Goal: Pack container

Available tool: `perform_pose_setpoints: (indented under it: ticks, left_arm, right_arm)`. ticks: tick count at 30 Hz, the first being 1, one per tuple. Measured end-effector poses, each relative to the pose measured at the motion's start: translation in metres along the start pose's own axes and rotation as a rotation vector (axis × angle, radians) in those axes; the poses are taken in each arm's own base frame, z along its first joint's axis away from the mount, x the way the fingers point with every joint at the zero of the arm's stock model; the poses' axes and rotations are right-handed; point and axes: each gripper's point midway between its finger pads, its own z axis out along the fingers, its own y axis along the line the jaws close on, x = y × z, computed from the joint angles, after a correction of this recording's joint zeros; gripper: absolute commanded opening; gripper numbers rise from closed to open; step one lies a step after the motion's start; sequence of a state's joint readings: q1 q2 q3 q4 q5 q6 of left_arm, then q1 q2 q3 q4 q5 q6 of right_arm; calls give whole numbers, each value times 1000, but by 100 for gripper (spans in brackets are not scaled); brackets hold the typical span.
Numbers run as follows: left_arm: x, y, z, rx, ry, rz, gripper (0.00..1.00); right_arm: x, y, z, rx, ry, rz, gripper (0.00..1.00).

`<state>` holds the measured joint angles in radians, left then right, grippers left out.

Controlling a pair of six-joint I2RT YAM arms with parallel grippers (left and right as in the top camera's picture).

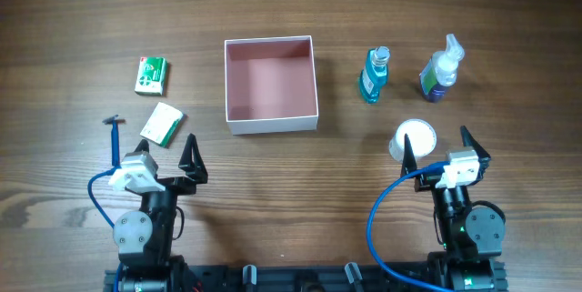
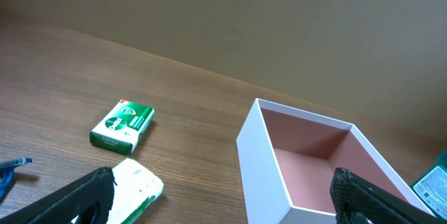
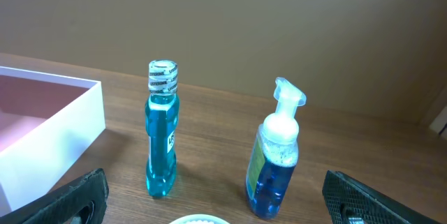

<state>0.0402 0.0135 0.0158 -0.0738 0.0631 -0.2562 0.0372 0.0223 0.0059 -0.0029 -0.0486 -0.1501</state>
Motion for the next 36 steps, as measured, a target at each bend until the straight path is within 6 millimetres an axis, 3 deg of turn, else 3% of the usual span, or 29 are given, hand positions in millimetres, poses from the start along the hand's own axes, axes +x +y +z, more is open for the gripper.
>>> perform_pose_setpoints:
  ticks: [25, 30, 36]
  left_arm:
    - [0, 0, 0, 0, 0, 0, 100]
    - [0, 0, 0, 0, 0, 0, 100]
    - [0, -1, 0, 6, 2, -20, 100]
  right_arm:
    - [0, 1, 0, -3, -2, 8, 100]
    - [-11, 0, 0, -2, -43, 24, 100]
    - [-8, 3, 0, -20, -34, 127, 100]
